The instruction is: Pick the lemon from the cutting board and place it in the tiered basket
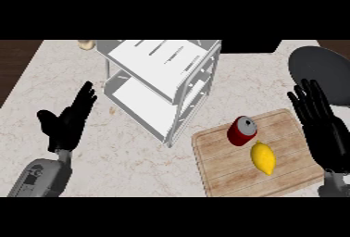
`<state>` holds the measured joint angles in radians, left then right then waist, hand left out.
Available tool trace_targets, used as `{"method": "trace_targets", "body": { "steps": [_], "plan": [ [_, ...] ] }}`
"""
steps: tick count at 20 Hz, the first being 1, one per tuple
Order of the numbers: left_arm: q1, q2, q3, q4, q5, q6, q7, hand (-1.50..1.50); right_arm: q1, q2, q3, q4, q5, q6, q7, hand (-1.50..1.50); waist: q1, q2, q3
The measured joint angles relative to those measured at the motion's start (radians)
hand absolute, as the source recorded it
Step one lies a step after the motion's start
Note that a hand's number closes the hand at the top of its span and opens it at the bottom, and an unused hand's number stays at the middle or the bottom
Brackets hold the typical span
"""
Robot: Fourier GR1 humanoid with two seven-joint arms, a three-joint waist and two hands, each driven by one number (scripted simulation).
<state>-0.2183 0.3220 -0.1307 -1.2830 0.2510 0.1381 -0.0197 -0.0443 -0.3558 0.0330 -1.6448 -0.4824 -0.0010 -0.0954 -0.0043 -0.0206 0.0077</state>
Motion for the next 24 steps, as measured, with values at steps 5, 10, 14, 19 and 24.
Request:
{"method": "trace_targets", "body": {
  "steps": [5, 10, 14, 19, 24],
  "plan": [
    [0.083, -0.006, -0.009, -0.012, -0.049, 0.064, 0.008, 0.0, 0.006, -0.096, -0.083, -0.067, 0.132, -0.102, -0.007, 1.5, -0.002, 0.01, -0.007],
    [0.163, -0.028, -0.016, 0.0, -0.071, 0.123, 0.018, 0.0, 0.08, -0.131, -0.26, -0.017, 0.259, -0.364, 0.051, -1.5, -0.045, 0.012, -0.011],
    [0.243, -0.058, -0.051, -0.052, -0.097, 0.155, 0.005, 0.0, 0.178, -0.019, -0.308, -0.123, 0.299, -0.529, 0.018, -1.5, -0.028, 0.011, -0.009],
    [0.268, -0.087, -0.073, -0.079, -0.132, 0.18, -0.002, 0.0, 0.346, 0.002, -0.246, -0.36, 0.391, -0.559, 0.126, -1.5, -0.014, 0.014, -0.008],
    [0.274, -0.092, -0.08, -0.093, -0.142, 0.185, 0.003, 0.0, 0.498, -0.127, -0.155, -0.478, 0.494, -0.468, 0.348, -1.5, -0.007, 0.018, -0.011]
  ]
}}
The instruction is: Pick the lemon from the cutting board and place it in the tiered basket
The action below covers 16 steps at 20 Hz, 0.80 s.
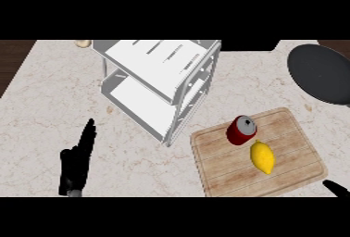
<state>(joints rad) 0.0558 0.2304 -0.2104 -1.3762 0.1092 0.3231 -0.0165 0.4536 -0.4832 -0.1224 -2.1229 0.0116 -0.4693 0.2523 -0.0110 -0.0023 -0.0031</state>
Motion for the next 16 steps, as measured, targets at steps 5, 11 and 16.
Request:
{"method": "trace_targets", "body": {
  "steps": [5, 11, 16],
  "plan": [
    [0.002, 0.007, -0.001, -0.013, -0.002, -0.008, 0.006, 0.0, 0.096, -0.159, 0.064, -0.116, 0.153, 0.093, 0.244, -1.5, 0.015, 0.006, -0.003],
    [-0.01, -0.008, -0.019, -0.01, -0.022, -0.004, 0.007, 0.0, 0.055, -0.287, 0.132, -0.232, 0.355, 0.183, 0.612, -1.5, 0.036, 0.01, -0.003],
    [-0.026, -0.019, -0.026, -0.004, -0.034, 0.0, 0.031, 0.0, -0.09, -0.3, 0.264, -0.21, 0.453, 0.241, 0.805, -1.5, 0.042, 0.009, -0.001]
  ]
}}
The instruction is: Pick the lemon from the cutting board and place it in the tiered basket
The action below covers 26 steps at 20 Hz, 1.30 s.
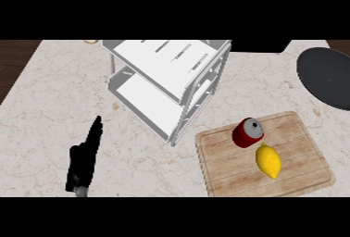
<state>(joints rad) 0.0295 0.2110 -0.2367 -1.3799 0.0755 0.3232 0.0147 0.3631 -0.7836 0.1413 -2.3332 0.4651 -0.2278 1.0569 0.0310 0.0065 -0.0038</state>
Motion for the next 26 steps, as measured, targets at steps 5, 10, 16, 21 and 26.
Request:
{"method": "trace_targets", "body": {
  "steps": [5, 10, 16, 21, 26],
  "plan": [
    [-0.004, -0.009, 0.003, 0.016, -0.003, -0.009, -0.016, 0.0, -0.133, 0.06, 0.161, 0.062, 0.196, 0.049, 0.074, -1.5, 0.0, -0.002, 0.002],
    [-0.003, -0.017, -0.002, 0.011, -0.016, 0.002, -0.01, 0.0, -0.223, 0.124, 0.245, 0.168, 0.284, 0.125, 0.121, -1.5, 0.003, -0.002, 0.002],
    [0.006, -0.009, 0.012, 0.006, -0.005, -0.017, -0.01, 0.0, -0.334, 0.231, 0.284, 0.291, 0.314, 0.213, 0.148, -1.5, -0.002, -0.003, 0.003],
    [0.022, -0.014, 0.017, -0.006, -0.009, -0.013, -0.007, 0.0, -0.4, 0.352, 0.321, 0.37, 0.37, 0.262, 0.152, -1.5, -0.013, -0.006, 0.004],
    [0.021, -0.013, 0.031, 0.001, -0.007, -0.018, -0.02, 0.0, -0.43, 0.429, 0.31, 0.441, 0.385, 0.319, 0.151, -1.5, -0.019, -0.007, 0.004]
  ]
}}
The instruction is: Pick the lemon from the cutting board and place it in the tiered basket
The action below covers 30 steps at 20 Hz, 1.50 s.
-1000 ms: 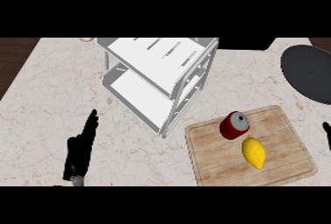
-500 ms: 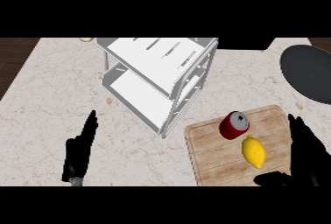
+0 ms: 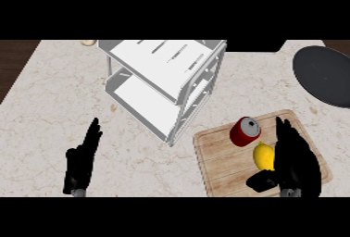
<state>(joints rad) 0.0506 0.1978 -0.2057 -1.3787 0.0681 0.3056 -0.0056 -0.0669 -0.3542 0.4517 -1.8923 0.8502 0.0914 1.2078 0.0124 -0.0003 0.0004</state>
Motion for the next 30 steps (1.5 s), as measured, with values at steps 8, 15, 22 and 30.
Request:
{"method": "trace_targets", "body": {
  "steps": [8, 15, 22, 30],
  "plan": [
    [0.002, 0.007, 0.01, -0.01, 0.0, -0.008, 0.022, 0.0, -0.018, 0.074, -0.062, 0.081, -0.005, 0.087, -0.011, -1.5, -0.006, -0.001, 0.0],
    [0.01, 0.001, 0.018, -0.001, -0.007, -0.013, -0.006, 0.0, -0.035, 0.124, -0.119, 0.127, 0.001, 0.136, -0.024, -1.5, -0.01, -0.002, 0.0],
    [0.017, -0.01, 0.02, -0.004, -0.011, -0.014, -0.006, 0.0, -0.035, 0.188, -0.168, 0.186, 0.016, 0.173, -0.046, -1.5, -0.01, -0.002, 0.001],
    [0.019, -0.008, 0.031, -0.013, -0.021, -0.024, 0.005, 0.0, -0.002, 0.229, -0.23, 0.23, 0.04, 0.2, -0.096, -1.5, -0.012, -0.002, 0.001]
  ]
}}
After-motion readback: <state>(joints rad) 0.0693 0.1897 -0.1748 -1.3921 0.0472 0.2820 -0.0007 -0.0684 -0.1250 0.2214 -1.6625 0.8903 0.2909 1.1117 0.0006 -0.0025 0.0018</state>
